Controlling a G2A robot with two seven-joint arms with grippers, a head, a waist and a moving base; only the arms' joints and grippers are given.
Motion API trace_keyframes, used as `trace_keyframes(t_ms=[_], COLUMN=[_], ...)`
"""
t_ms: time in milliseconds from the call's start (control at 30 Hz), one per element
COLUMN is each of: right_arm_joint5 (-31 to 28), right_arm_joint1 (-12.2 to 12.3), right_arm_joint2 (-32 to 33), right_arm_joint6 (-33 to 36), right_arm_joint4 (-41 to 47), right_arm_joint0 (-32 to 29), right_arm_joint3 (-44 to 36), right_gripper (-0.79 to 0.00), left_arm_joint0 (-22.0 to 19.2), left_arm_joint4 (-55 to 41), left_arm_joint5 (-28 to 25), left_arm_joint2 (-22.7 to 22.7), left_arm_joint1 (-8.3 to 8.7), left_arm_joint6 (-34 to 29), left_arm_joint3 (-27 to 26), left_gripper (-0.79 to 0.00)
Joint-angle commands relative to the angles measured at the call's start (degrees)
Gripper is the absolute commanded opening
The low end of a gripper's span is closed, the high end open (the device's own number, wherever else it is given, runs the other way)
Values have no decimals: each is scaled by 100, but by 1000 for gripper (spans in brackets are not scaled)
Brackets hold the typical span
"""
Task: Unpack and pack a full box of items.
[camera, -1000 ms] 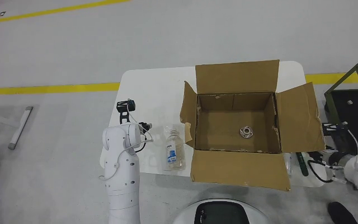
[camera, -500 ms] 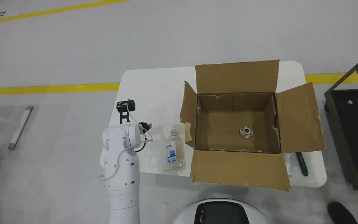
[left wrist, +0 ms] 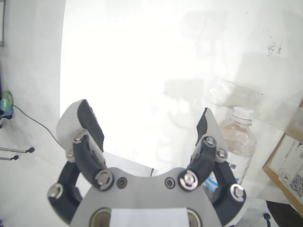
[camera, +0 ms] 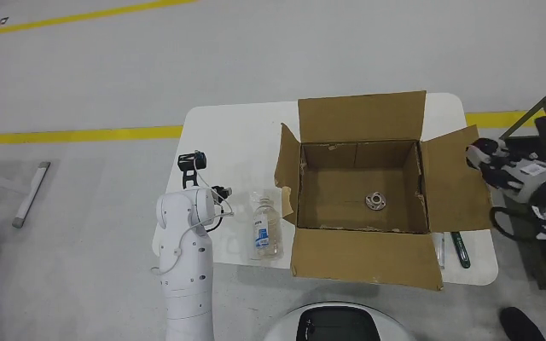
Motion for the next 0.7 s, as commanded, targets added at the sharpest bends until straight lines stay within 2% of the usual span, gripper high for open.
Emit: trace_keyframes(t_ms=[0,100,267,567,667], right_arm_joint5=[-247,-430,-588,-481,-307], right_arm_joint1=[30,68,111,55,8], right_arm_joint2=[-448,-1062,-2115,-3771,-4101], right_arm_joint6=[242,456,790,672,587], right_arm_joint4=[-159,-579,-1764,-3820,-4118], right_arm_joint0=[76,242,558,1198,1393], right_arm_joint3=[33,194,572,1557,1838], right_gripper=[-785,-785,-785,-785,-785], left_arm_joint0=[0,0,0,0,0], left_arm_joint4=[0,0,0,0,0], left_arm_joint5=[0,0,0,0,0], left_arm_joint2=[0,0,0,0,0], left_arm_joint1=[0,0,0,0,0], left_arm_joint6=[0,0,0,0,0], left_arm_joint3=[0,0,0,0,0], left_gripper=[0,0,0,0,0])
